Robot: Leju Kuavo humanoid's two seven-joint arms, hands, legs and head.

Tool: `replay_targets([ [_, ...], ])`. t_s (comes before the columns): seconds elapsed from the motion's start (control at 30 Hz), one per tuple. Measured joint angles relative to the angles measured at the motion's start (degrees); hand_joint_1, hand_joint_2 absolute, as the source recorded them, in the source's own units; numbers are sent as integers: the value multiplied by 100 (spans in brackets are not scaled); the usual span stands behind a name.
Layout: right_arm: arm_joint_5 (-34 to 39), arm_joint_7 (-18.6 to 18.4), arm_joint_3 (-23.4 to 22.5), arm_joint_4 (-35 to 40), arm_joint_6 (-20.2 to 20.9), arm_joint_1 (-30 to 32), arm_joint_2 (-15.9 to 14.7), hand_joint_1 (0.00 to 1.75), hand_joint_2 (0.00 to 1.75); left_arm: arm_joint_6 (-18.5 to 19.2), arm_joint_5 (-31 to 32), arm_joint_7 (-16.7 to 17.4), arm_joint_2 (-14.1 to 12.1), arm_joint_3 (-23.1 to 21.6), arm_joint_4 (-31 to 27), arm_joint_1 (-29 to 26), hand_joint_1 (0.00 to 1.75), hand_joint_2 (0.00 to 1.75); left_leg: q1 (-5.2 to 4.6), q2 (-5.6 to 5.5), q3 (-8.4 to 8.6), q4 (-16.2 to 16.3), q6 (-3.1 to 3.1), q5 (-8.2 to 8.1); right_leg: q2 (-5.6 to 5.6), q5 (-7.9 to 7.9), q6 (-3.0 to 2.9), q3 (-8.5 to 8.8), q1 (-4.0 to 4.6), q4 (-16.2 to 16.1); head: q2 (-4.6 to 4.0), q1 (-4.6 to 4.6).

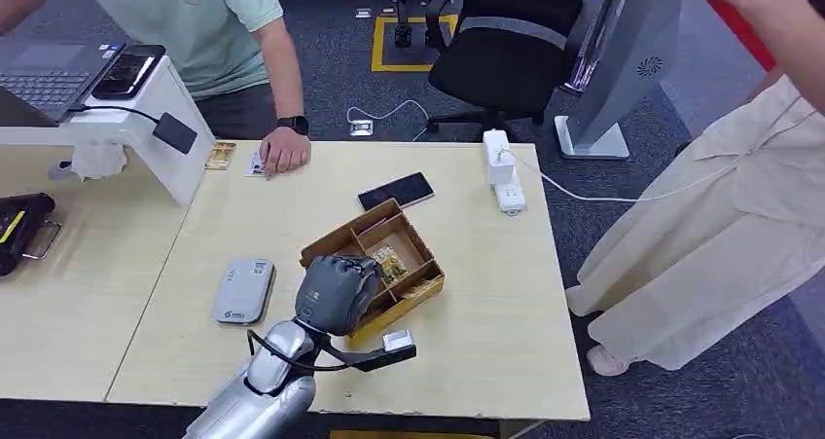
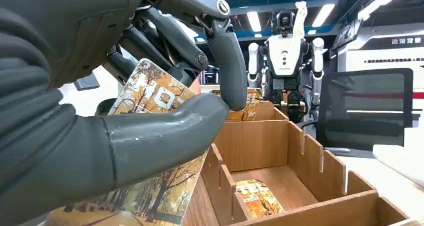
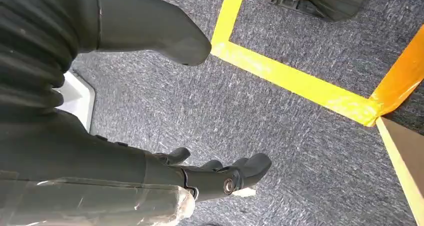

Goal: Pass the card to the sensor for recognition and then transmit it.

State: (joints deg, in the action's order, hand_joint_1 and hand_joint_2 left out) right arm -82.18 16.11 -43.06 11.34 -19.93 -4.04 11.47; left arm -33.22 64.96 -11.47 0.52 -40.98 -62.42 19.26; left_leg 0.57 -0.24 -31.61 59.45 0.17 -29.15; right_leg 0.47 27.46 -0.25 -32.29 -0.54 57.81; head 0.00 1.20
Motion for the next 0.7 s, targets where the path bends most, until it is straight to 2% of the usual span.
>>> replay_targets([
  [0.27, 0, 0, 2, 0, 0, 0, 0, 0, 175, 0, 0, 2, -4, 0, -2, 0, 175, 175, 0, 0, 0, 0, 0, 0, 0, 0, 0, 0, 0, 0, -2, 0],
  [0.33, -39, -35, 11, 0, 7, 1, 0, 0, 175, -151, 92, 22, -7, 22, -101, -17, 175, 175, 0, 0, -2, 0, 0, 1, 0, -1, -1, -1, 0, 0, -2, 0],
  [0.37, -70, -79, 26, 0, 15, 5, 0, 0, 175, -245, 39, 28, -28, 126, -270, -14, 175, 175, 1, 0, -6, 2, 3, 4, 0, -2, -1, -5, 0, 0, -2, 2],
  [0.4, -105, -112, 50, 0, 28, 12, -2, 0, 175, -179, -189, 26, -97, 272, -515, 84, 175, 175, 3, -1, -15, 5, 11, 11, -2, -3, -1, -12, 2, 1, 0, -2],
  [0.47, -111, -120, 76, 0, 28, 7, -2, 0, 175, 137, -605, 28, -214, 624, -904, 439, 175, 175, 5, -2, -20, 5, 6, 18, -2, -13, -5, -16, 1, 1, -2, -15],
  [0.57, -109, -120, 94, 0, 28, 23, -2, 0, 175, 214, -603, 4, -361, 938, -1229, 680, 175, 175, 5, -2, -16, 4, 1, 22, -2, -14, -7, -15, 1, 2, 0, 24],
  [0.7, -109, -125, 109, 0, 31, 3, -2, 0, 175, 162, -500, -33, -382, 1043, -1421, 691, 175, 175, 3, -7, -21, 4, 0, 23, -7, -15, -6, -15, 2, 3, -2, 18],
])
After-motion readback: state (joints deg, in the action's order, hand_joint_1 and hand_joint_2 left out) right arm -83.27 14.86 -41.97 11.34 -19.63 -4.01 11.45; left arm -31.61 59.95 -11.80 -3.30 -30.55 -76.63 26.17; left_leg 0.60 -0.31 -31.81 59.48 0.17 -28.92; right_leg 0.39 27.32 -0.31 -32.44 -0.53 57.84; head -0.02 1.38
